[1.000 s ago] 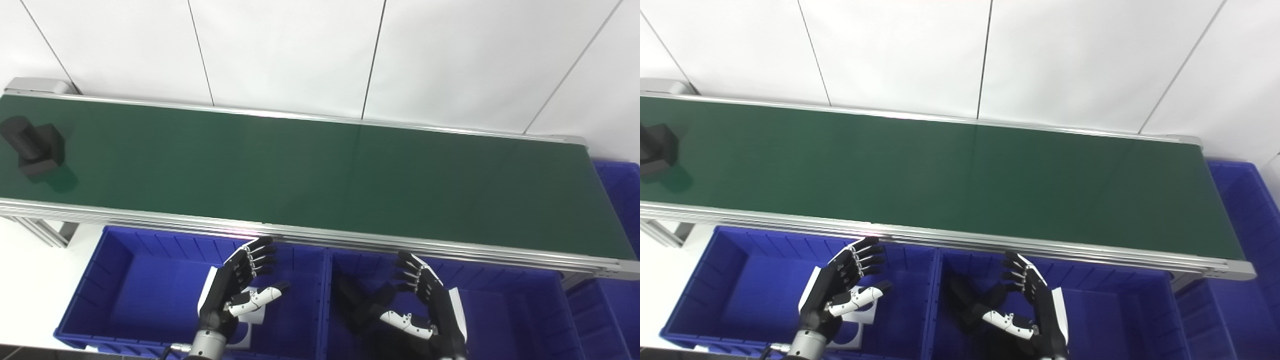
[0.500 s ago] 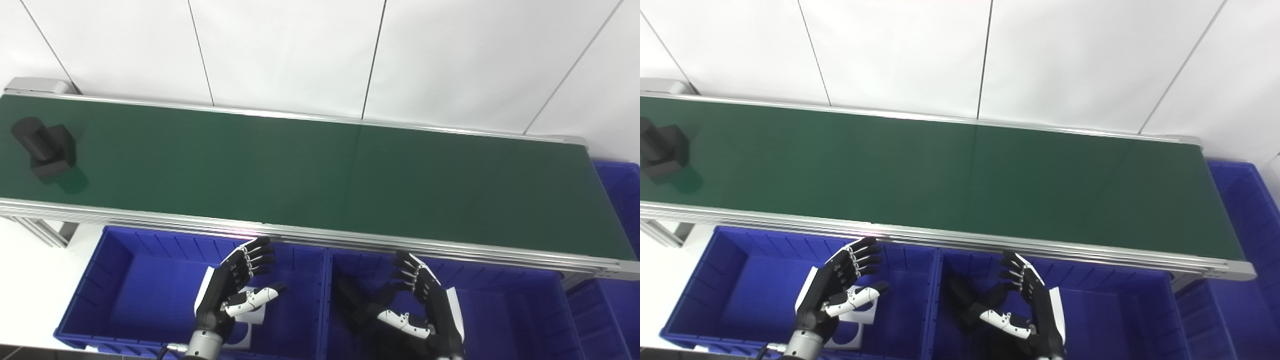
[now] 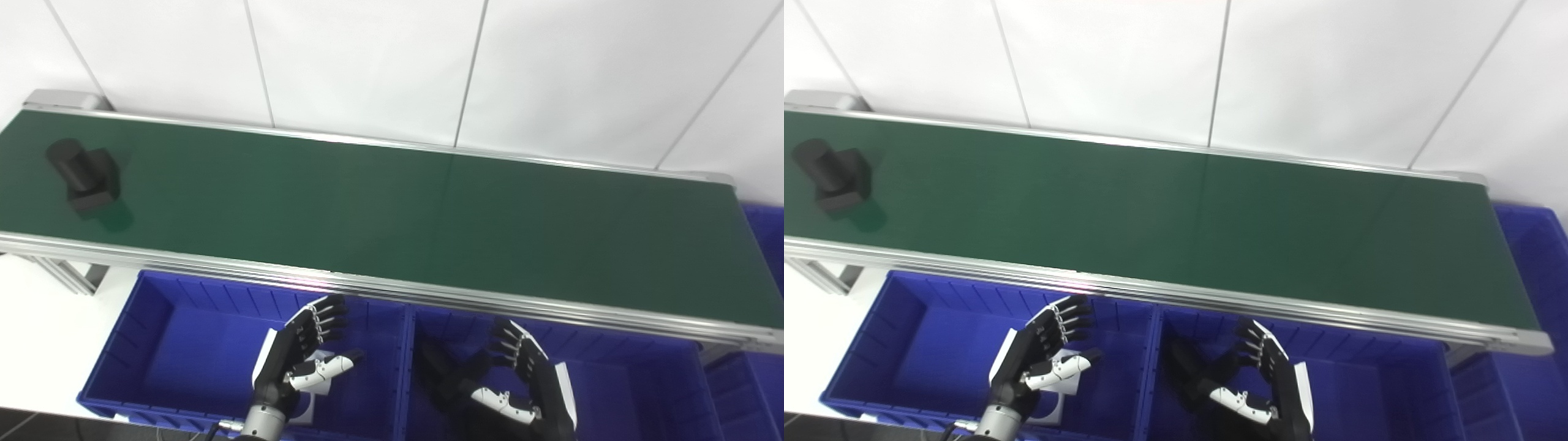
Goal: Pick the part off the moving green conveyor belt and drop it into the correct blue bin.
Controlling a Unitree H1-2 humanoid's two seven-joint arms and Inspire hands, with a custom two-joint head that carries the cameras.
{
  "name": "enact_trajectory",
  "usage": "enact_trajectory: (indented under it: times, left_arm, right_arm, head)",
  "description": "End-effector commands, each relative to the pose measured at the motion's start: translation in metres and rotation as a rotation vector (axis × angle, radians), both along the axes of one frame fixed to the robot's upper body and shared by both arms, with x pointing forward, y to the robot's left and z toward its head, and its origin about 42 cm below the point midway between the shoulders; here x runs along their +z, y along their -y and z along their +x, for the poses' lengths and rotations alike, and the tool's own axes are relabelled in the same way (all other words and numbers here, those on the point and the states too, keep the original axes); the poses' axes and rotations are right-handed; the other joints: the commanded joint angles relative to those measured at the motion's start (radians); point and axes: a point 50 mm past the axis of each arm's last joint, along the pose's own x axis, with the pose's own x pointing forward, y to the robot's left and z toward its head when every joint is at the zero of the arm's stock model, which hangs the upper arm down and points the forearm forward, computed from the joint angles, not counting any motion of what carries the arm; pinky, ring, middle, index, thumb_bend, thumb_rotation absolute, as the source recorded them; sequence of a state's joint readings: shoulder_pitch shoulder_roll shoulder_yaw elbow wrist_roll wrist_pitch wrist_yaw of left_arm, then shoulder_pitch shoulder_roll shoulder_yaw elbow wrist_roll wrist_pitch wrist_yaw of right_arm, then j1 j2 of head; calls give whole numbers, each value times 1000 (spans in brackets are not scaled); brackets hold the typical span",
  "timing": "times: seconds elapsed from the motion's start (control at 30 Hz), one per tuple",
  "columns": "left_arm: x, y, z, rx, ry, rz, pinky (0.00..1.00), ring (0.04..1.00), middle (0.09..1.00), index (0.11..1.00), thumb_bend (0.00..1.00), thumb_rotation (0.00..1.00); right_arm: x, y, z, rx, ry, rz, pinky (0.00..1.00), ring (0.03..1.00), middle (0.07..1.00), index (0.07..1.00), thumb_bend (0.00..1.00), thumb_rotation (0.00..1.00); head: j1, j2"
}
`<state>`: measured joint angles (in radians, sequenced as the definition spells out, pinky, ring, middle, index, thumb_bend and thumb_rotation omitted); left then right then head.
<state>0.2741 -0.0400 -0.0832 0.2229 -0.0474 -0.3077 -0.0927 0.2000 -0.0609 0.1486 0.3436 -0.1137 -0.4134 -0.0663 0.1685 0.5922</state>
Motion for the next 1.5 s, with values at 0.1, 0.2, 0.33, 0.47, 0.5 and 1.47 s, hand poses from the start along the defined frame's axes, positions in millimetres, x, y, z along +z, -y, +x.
enact_trajectory:
  times: [0.1, 0.2, 0.33, 0.47, 0.5, 1.47]
  left_arm:
    - [7, 13, 10, -14, 79, -6, 689, 716, 748, 770, 652, 0]
    - [4, 19, 11, -11, 75, -5, 683, 707, 738, 760, 661, 0]
    - [-1, 29, 11, -12, 69, 8, 668, 695, 728, 750, 683, 0]
    - [-8, 37, 11, -20, 68, 22, 638, 677, 714, 739, 726, 0]
    - [-10, 39, 12, -21, 66, 23, 634, 675, 713, 737, 733, 0]
    - [-13, 45, 11, -23, 68, 33, 581, 636, 678, 706, 823, 0]
  right_arm:
    - [7, 5, 8, -1, 71, 19, 646, 721, 783, 805, 660, 11]
    - [5, 8, 7, -6, 61, 27, 651, 727, 787, 810, 649, 2]
    - [1, 15, 8, -5, 42, 28, 650, 729, 787, 814, 637, 0]
    - [-5, 21, 8, -14, 18, 35, 659, 730, 786, 819, 624, 0]
    - [-6, 23, 8, -17, 11, 34, 659, 729, 785, 819, 621, 0]
    - [-9, 30, 6, -25, -1, 20, 653, 726, 800, 842, 606, 0]
  head:
    - [64, -32]
    - [85, -46]
    - [160, -90]
    - [248, -168]
    - [283, -189]
    - [263, -174]
